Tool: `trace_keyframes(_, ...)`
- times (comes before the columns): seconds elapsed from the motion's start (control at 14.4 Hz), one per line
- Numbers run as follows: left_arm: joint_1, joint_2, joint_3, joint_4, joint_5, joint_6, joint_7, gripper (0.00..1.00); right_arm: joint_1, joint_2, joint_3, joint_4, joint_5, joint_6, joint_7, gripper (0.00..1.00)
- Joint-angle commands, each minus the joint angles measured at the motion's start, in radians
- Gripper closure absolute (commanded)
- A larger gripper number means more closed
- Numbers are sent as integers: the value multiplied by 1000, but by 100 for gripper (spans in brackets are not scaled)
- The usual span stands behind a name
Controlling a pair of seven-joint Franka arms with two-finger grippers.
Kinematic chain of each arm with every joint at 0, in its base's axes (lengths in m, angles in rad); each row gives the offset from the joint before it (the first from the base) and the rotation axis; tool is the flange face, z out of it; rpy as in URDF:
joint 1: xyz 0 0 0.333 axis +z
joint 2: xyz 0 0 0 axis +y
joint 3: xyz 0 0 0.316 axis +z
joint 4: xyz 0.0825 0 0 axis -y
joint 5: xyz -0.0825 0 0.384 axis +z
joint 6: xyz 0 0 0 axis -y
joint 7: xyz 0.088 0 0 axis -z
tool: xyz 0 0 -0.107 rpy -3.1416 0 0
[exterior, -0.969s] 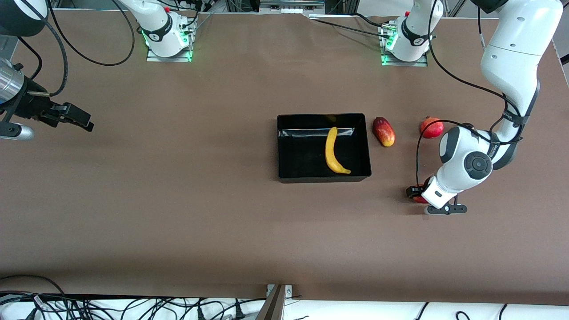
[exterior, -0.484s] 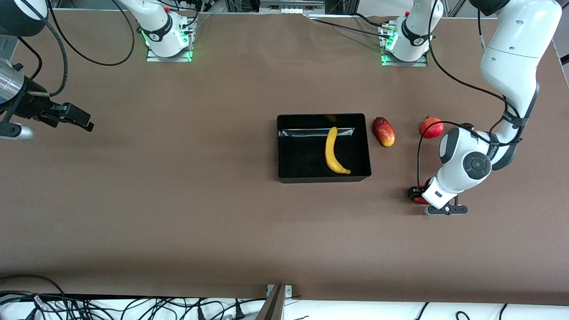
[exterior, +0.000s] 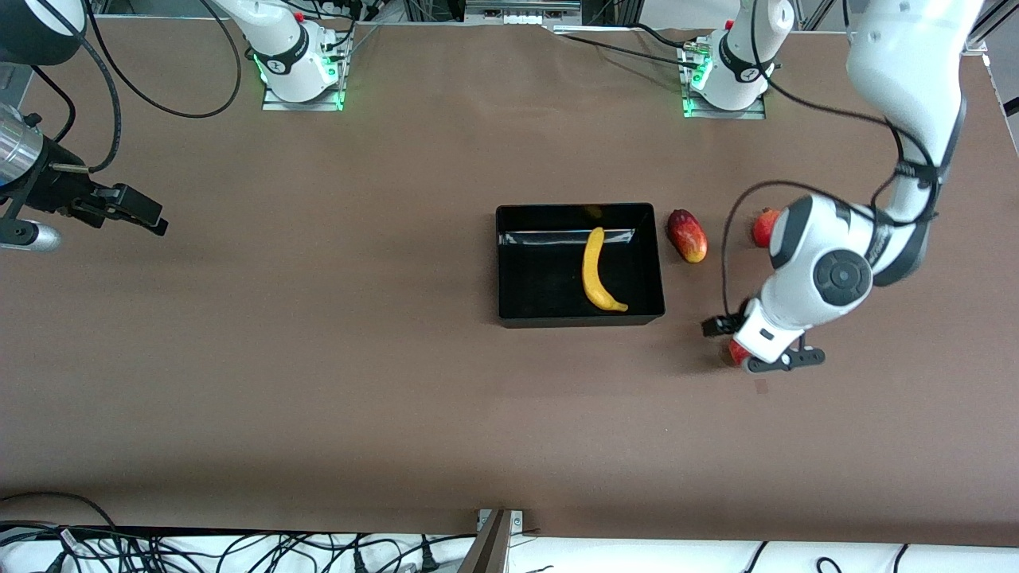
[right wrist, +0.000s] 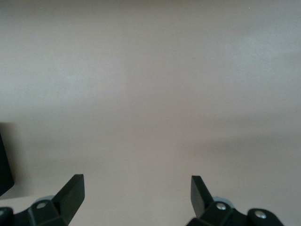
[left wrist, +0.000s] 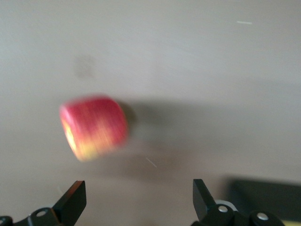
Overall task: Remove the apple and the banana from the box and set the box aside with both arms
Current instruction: 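Open the left gripper and reach back into the tray to the banana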
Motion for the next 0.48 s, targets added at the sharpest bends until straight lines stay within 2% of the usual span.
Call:
trace_keyframes(0.0, -104, -72, 7, -31, -61, -69, -164, 0, -2, -7, 4, 5, -8, -5, 0, 0)
trace_keyframes(0.21, -172, -49, -16, -31, -85, -57, -322, 0, -2, -6, 4, 5, -8, -5, 1, 0)
trace_keyframes(0.42, -189, -17, -54, -41, -92, 20, -428, 0, -2, -6, 4, 5, -8, -7, 1, 0)
